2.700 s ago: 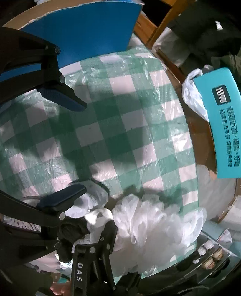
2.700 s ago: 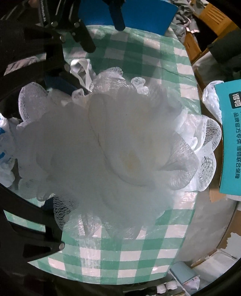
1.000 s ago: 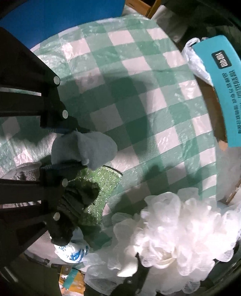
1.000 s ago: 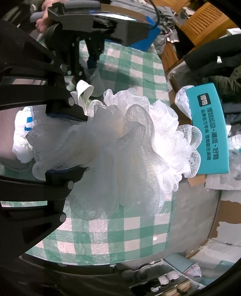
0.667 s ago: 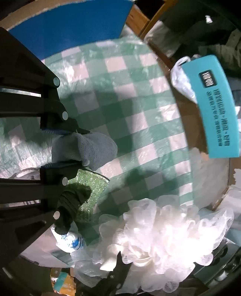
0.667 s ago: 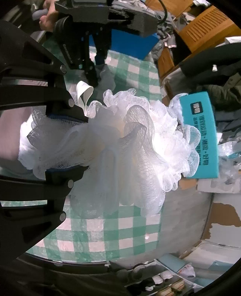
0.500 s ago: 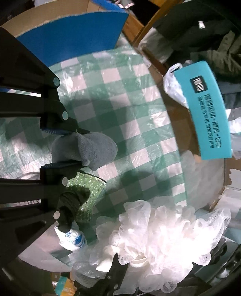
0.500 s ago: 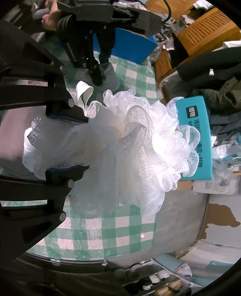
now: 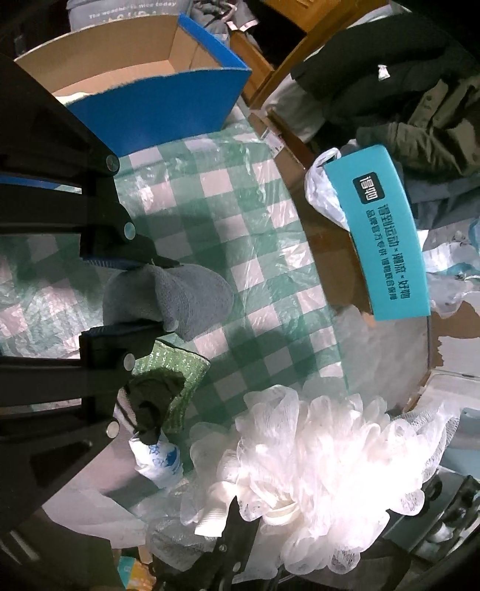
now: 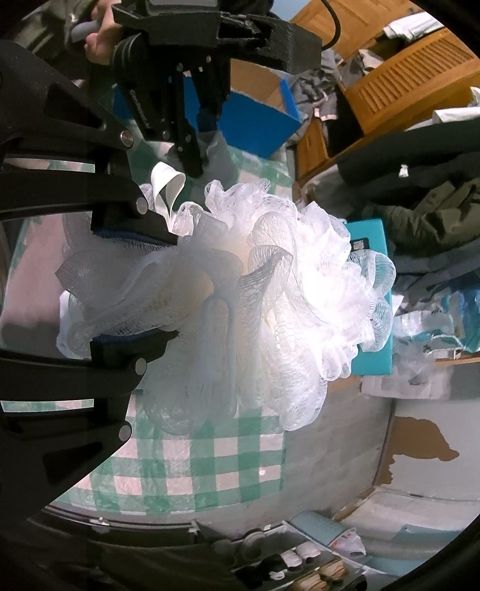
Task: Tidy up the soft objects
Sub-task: 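Lift the bath puff and grey sock and carry them toward the box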
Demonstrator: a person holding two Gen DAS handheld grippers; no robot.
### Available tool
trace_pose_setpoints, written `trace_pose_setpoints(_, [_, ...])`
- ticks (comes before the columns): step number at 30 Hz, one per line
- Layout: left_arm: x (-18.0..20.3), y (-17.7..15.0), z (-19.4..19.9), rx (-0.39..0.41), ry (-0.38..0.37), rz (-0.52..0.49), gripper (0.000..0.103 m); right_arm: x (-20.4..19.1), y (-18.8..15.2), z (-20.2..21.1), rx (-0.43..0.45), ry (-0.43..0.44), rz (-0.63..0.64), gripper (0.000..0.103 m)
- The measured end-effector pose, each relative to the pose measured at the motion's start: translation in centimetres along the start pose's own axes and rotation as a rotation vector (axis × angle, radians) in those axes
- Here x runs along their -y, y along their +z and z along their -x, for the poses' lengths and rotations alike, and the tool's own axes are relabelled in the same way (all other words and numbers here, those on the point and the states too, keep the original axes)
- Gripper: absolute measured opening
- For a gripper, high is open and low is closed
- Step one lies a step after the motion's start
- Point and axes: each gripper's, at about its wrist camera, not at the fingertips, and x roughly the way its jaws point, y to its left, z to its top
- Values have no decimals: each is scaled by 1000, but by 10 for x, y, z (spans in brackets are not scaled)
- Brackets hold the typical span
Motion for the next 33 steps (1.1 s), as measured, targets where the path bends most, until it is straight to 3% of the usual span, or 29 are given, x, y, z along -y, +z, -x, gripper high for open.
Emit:
trace_pose_setpoints(21, [-37,-19,47,78,13,39,24,-33,6,19,61,58,64,34])
trace_pose_setpoints(33, [-71,-34,76,121,48,80,24,-78,17,20,73,107,138,34])
